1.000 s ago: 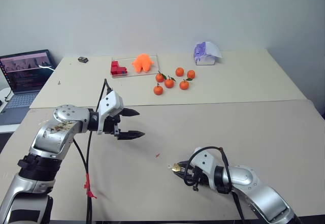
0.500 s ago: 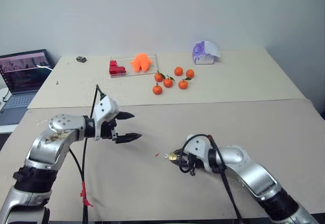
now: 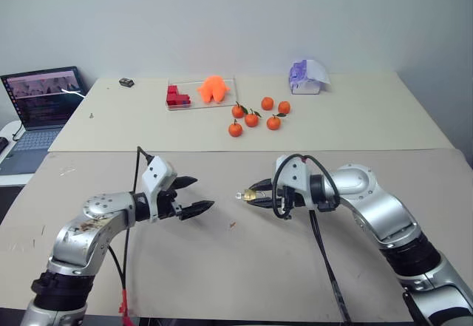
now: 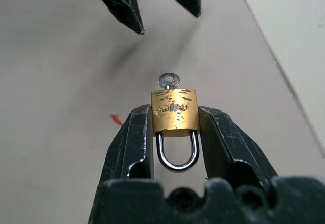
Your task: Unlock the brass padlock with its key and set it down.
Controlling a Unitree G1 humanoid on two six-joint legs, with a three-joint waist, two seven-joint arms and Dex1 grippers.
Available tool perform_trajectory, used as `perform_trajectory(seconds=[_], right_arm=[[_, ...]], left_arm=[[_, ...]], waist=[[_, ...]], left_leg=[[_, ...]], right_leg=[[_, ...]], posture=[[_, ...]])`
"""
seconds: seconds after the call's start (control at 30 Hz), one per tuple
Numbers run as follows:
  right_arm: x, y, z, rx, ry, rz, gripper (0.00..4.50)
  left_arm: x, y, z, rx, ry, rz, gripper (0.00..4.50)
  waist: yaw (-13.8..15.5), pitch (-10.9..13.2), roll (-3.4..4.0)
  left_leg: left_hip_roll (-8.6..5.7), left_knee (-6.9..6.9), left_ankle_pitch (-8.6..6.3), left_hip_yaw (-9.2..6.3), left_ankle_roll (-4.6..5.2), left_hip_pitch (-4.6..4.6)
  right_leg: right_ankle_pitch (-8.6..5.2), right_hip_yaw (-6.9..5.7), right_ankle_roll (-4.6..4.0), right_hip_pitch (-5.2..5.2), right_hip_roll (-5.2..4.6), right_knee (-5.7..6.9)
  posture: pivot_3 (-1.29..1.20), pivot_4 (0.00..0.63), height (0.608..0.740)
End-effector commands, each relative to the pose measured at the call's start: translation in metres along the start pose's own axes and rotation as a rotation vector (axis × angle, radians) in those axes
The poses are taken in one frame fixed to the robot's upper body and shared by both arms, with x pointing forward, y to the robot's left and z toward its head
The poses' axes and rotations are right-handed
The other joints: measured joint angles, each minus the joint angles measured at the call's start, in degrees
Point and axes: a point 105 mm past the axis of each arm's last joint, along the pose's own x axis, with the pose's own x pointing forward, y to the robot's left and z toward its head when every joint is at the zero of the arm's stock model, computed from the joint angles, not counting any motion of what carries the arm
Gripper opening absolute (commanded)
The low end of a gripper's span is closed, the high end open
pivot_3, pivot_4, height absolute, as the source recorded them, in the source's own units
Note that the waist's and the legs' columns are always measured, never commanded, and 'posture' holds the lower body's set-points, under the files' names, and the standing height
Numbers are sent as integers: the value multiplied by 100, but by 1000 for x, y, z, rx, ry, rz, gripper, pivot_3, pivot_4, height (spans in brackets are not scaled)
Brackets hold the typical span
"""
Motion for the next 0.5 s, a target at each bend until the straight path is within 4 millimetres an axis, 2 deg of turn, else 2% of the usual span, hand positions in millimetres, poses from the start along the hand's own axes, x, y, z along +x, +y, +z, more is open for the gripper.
perform_trajectory(seconds=[0.03, 0.2, 0.3, 0.33, 0.37, 0.43, 0.5], right_arm=[[-7, -10, 12, -141, -11, -73, 918], [-8, -1, 9, -106, -17, -75, 918], [-11, 3, 6, -82, -12, -87, 918], [-12, 3, 7, -77, -16, -94, 918], [-12, 3, 9, -67, -24, -101, 918], [-13, 3, 14, -45, -43, -107, 918], [-15, 5, 24, 39, -106, -103, 918]], left_arm=[[3, 0, 17, -237, -105, -40, 4500], [5, 7, 16, -424, -83, -85, 4500], [2, 17, 12, -530, -70, -101, 3822], [4, 15, 11, -553, -58, -130, 3574], [7, 11, 9, -555, -33, -151, 3051], [15, 2, 3, -530, 25, -179, 2433], [19, -10, 6, -531, 39, -247, 1751]], waist=[[-5, 1, -2], [-24, 0, -1], [-21, 0, 0], [-18, 0, 0], [-18, 0, 0], [-10, -2, 3], [-5, -2, 2]], left_leg=[[0, 5, 0, -1, 0, 0], [0, 0, 0, -8, 0, 1], [-2, -1, 5, -14, -8, 2], [-2, -2, 7, -16, -11, 4], [-3, -2, 7, -18, -12, 4], [-4, -2, 10, -24, -17, 4], [-6, -5, 13, -27, -23, 4]], right_leg=[[0, -3, 0, 0, 0, 1], [1, -4, -1, 2, 4, 5], [1, -6, -1, 3, 3, 5], [1, -7, -1, 4, 3, 4], [1, -8, -1, 4, 3, 4], [1, -13, -1, 3, 3, 3], [1, -14, -1, 6, 0, 0]], posture=[[0, 150, 735], [0, 150, 735], [0, 150, 735], [0, 150, 735], [0, 150, 735], [0, 150, 735], [0, 150, 735]])
